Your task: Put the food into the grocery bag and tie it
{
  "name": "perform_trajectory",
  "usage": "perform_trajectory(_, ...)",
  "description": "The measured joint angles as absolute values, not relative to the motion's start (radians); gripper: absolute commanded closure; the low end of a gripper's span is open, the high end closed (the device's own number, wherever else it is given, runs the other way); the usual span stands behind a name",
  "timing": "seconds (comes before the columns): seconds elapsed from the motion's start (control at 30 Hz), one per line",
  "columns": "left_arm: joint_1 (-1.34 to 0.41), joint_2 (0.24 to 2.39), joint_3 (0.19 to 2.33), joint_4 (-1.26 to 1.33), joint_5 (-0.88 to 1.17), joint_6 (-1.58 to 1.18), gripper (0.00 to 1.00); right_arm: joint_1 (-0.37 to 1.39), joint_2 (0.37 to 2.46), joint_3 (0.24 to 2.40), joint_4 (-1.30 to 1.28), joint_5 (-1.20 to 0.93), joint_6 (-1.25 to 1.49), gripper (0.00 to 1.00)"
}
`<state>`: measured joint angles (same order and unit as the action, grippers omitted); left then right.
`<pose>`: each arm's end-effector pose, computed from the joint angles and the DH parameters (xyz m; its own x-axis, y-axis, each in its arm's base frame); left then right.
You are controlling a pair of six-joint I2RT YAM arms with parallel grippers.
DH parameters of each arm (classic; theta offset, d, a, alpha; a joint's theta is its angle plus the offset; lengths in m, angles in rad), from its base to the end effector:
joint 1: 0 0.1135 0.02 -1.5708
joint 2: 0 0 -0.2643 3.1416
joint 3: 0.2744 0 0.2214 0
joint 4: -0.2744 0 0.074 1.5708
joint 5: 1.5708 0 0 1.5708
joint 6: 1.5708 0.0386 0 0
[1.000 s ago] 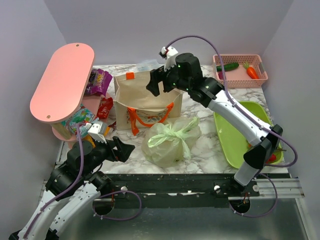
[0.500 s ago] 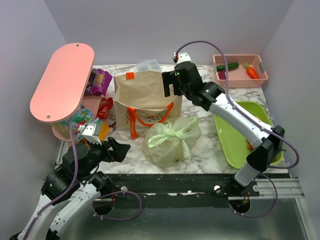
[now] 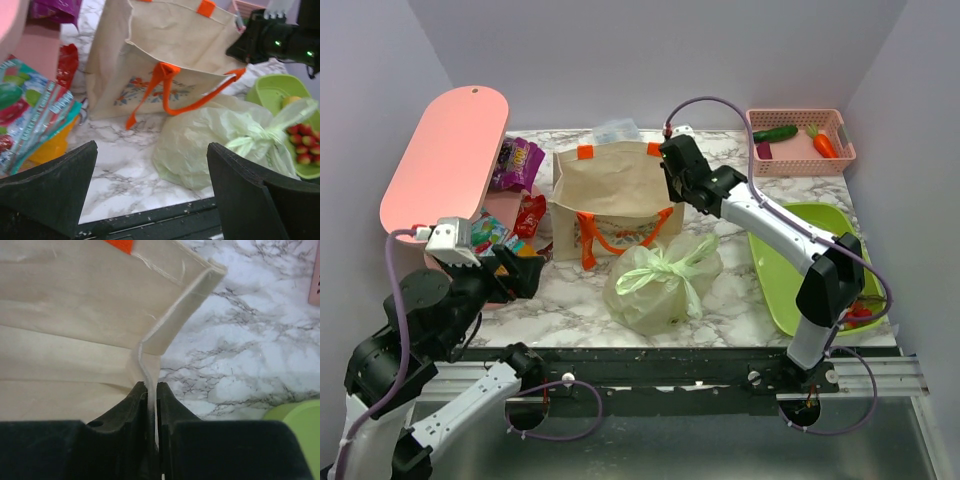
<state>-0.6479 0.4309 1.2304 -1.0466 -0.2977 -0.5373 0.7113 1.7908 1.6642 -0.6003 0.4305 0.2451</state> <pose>0.0012 0.0133 0.3914 -0.3468 -0.3512 -0.8697 0.2010 0.8779 -0.4346 0.2970 0.2347 0.3315 -0.5750 -0.2044 -0.7922 -0.2242 0.9706 -0.0877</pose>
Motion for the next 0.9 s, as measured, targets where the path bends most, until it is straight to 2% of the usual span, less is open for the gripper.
perform_trajectory(0.1,-0.648,0.545,1.320,-1.088,-0.366,-0.516,0.12,0.706,1.766,1.617,-0.595,0.450,0.243,0.99)
perform_trajectory(0.47,-0.648,0.759,1.367,-1.199,-0.530,-0.442,0.21,0.658,1.633,1.509,-0.612,0.524,0.214,0.99)
perform_trajectory(0.7,-0.673,0.847,1.362,-1.288,-0.641,-0.416,0.21,0.651,1.602,1.499,-0.626,0.538,0.208,0.99)
perform_trajectory(0.9,-0.725,0.933,1.266,-1.295,-0.757,-0.343,0.22,0.651,1.602,1.497,-0.631,0.529,0.209,0.99)
